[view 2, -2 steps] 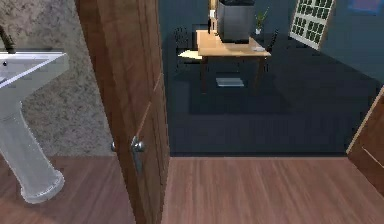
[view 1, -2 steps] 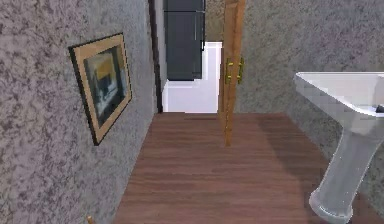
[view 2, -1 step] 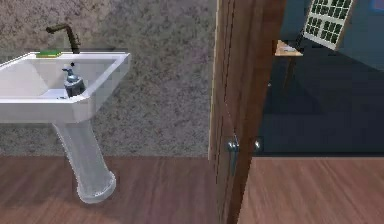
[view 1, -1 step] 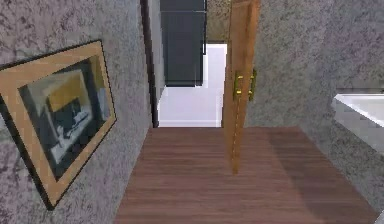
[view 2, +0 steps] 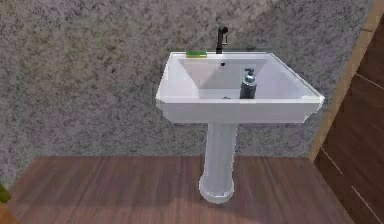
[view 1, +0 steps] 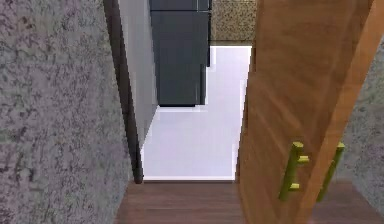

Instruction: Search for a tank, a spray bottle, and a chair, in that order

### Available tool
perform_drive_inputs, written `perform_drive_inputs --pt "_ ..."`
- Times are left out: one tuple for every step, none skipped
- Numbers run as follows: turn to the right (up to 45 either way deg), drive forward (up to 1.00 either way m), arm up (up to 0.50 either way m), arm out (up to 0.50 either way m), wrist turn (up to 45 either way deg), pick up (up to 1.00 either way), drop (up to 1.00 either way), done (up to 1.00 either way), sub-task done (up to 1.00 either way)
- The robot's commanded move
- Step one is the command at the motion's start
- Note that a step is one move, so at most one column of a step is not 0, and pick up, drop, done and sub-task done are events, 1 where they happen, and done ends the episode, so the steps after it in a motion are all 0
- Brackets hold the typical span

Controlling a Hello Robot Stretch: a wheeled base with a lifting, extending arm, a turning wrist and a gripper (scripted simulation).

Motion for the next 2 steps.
perform_drive_inputs --pt "0.0 0.20 0.00 0.00 0.0 0.00 0.00 0.00 0.00" --pt "0.0 1.00 0.00 0.00 0.0 0.00 0.00 0.00 0.00"
